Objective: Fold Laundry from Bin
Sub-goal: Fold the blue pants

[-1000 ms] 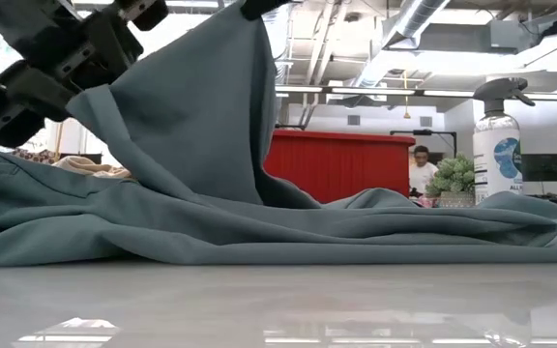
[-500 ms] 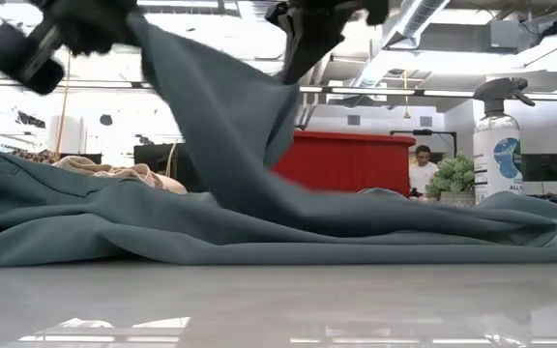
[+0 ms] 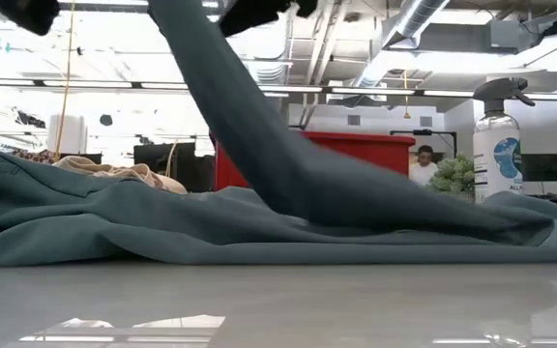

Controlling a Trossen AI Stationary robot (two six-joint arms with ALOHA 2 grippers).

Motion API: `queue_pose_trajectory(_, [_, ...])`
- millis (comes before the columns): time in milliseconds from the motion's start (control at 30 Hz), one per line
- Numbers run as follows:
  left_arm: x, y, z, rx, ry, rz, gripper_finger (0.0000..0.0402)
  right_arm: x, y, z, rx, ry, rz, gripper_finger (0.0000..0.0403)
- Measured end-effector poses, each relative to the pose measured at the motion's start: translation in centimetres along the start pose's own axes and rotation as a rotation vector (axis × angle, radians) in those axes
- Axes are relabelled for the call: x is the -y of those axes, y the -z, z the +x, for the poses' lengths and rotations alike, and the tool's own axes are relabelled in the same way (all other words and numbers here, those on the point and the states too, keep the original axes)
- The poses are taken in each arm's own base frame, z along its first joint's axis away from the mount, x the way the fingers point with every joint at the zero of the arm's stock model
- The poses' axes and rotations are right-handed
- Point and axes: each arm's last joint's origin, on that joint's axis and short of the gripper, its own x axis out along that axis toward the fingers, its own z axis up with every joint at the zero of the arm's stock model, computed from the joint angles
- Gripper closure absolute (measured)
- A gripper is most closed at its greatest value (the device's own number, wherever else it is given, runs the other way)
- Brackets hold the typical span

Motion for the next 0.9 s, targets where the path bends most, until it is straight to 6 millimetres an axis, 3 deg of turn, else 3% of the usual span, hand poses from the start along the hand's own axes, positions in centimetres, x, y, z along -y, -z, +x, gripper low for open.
queue_pose_trajectory(333, [-3.4,3.1,0.5,-0.018,-0.086,-0.092,0.0401,0.8,0.4,0.3,0.181,-0.187,0.05,0.0378])
queue_pose_trajectory(433, [-4.0,3.6,0.3,-0.007,-0.09,-0.117,0.0401,1.0,0.9,0.3,0.146,-0.206,0.098,0.0342])
queue_pose_trajectory(600, [-4.5,3.9,-0.4,-0.009,-0.114,-0.11,0.0401,1.7,2.6,-0.9,0.037,-0.246,0.137,0.0251])
queue_pose_trajectory(733, [-4.9,4.0,-0.7,-0.005,-0.128,-0.098,0.0401,1.5,4.8,-1.6,-0.136,-0.359,0.245,0.018])
queue_pose_trajectory(900, [-5.1,3.8,-0.8,0.008,-0.148,-0.071,0.0401,-1.2,7.1,-1.0,-0.254,-0.594,0.325,0.0163])
